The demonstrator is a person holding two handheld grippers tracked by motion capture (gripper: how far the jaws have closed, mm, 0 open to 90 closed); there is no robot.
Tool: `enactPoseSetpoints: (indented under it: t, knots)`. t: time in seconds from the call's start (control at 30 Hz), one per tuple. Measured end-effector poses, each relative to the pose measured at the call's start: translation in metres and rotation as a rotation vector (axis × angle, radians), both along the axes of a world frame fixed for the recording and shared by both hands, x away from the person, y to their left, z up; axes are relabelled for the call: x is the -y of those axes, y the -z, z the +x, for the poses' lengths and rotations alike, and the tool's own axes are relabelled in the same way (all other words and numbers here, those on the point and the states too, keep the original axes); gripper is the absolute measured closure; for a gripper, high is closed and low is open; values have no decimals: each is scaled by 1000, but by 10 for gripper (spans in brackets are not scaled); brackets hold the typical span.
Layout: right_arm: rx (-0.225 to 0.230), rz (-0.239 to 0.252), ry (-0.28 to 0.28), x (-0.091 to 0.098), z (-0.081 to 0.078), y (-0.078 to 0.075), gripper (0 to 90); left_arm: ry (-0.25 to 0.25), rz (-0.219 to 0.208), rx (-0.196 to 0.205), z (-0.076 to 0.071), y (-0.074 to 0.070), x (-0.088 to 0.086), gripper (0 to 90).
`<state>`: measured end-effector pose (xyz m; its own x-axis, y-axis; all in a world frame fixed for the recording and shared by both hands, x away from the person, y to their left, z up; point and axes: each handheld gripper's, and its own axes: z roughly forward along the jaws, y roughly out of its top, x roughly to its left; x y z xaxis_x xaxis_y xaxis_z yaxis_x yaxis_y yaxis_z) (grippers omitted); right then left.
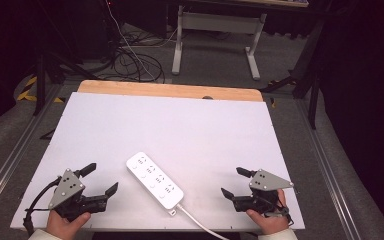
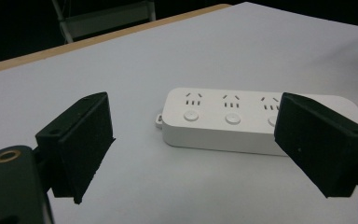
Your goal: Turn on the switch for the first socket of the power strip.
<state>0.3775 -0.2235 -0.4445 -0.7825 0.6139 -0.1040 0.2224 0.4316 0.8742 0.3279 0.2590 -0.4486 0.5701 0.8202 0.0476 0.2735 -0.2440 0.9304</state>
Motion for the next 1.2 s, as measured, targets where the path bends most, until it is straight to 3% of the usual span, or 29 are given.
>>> enactPoseSetpoints:
  t: [0.57, 0.77, 0.97, 1.2]
  knots:
    - [11, -2, 1, 0, -1, -2, 189, -13, 12, 15, -2, -1, 1, 124]
    - [15, -12, -1, -1, -2, -3, 189, -13, 47, 33, -3, -2, 2, 125]
    - [16, -13, -2, -2, -1, -7, 189, -17, 27, 20, -3, -2, 1, 124]
    - [6, -19, -20, -9, 1, -13, 189, -20, 33, 18, -3, -2, 2, 125]
